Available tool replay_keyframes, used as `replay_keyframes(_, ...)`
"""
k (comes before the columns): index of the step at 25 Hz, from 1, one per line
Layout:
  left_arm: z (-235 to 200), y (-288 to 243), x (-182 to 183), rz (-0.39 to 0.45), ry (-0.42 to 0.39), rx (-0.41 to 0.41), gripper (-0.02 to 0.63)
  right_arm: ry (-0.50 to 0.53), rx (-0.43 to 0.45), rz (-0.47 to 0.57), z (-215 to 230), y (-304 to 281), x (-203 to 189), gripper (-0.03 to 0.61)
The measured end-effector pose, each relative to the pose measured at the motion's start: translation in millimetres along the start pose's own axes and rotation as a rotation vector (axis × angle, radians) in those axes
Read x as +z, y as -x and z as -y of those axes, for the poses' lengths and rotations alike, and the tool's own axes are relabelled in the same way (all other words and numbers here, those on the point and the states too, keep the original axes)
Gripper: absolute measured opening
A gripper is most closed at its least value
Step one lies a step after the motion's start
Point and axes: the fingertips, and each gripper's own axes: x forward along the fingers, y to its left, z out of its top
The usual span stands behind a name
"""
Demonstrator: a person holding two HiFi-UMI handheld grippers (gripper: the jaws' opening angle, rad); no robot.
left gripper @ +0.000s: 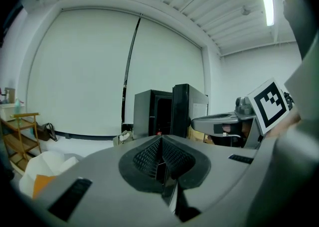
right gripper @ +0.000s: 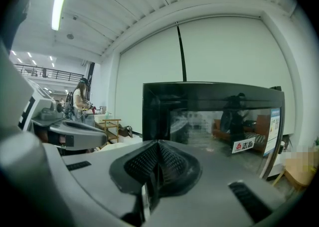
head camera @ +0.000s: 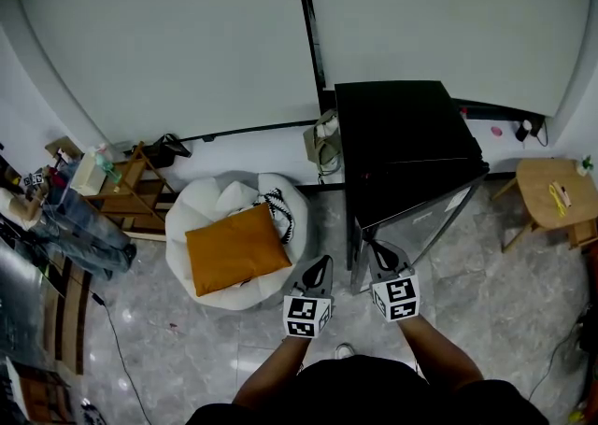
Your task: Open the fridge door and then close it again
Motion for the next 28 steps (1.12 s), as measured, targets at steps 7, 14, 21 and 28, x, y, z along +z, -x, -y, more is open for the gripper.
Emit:
replay_keyframes(7,-7.8,-0.5,3.6,0.011,-0.009,-0.002,0.021,0.002,0.006,0.012,4.0,-15.2,1.8,0.018)
replay_keyframes(14,-16.6,-4.2,-0.7,-0.015,-0.018,0.015,0.021,-0.017,0.012,0.002,6.6,-34.9,6.5,0.02)
replay_keyframes(21,-18.4,-12.9,2.3,0.016,-0.016,0.019,0.021,-0.022,0.017,0.023,13.8,-53.1,10.5,0.02)
replay_keyframes(28,-20.0,-15.2,-0.9,0.006,-0.025,0.008,0.021,-0.026,0.005,0.03,20.9,-71.3,13.0,0.018)
